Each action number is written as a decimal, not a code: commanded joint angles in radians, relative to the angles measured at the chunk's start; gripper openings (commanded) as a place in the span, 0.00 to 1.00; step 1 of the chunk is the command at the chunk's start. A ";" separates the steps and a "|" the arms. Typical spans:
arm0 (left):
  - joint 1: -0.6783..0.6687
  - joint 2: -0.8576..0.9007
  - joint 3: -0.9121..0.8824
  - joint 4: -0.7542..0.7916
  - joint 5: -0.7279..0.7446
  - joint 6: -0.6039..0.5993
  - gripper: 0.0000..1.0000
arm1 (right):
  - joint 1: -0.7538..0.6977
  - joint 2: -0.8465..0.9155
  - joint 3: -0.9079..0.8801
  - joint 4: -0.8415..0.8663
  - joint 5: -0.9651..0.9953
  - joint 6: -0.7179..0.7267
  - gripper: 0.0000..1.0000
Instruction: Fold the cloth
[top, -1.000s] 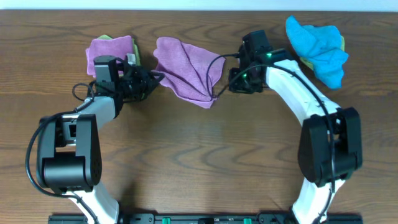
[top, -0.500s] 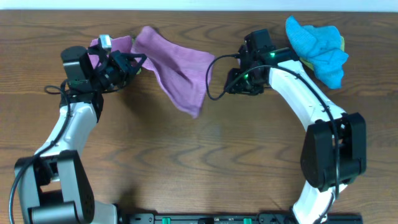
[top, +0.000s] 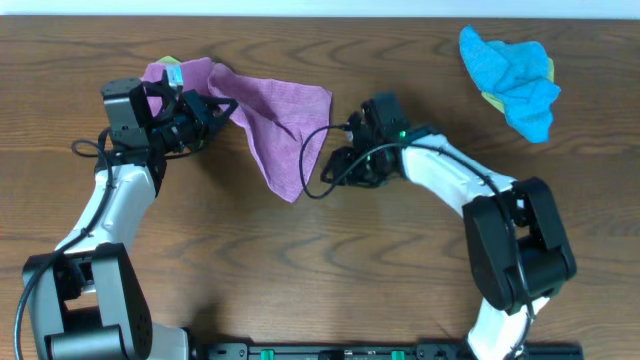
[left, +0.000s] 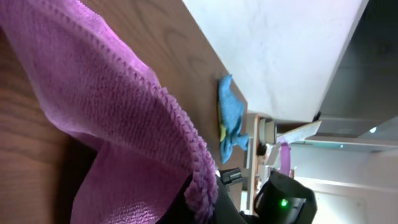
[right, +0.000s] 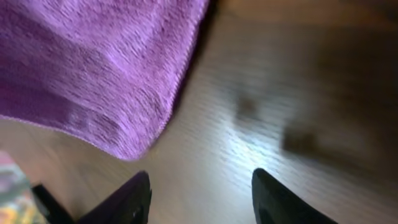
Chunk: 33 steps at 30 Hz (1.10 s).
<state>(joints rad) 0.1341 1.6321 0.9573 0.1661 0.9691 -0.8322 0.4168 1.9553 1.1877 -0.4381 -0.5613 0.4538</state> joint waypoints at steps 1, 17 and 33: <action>0.003 -0.002 0.017 -0.013 0.008 0.052 0.06 | 0.024 -0.013 -0.070 0.079 -0.076 0.145 0.54; 0.003 -0.002 0.017 -0.013 0.025 0.055 0.06 | 0.148 -0.010 -0.178 0.373 0.043 0.352 0.56; 0.003 -0.002 0.017 -0.013 0.048 0.054 0.05 | 0.159 0.061 -0.178 0.506 0.102 0.391 0.55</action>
<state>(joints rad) 0.1341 1.6321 0.9573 0.1535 0.9932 -0.8028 0.5602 1.9850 1.0203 0.0757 -0.5228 0.8314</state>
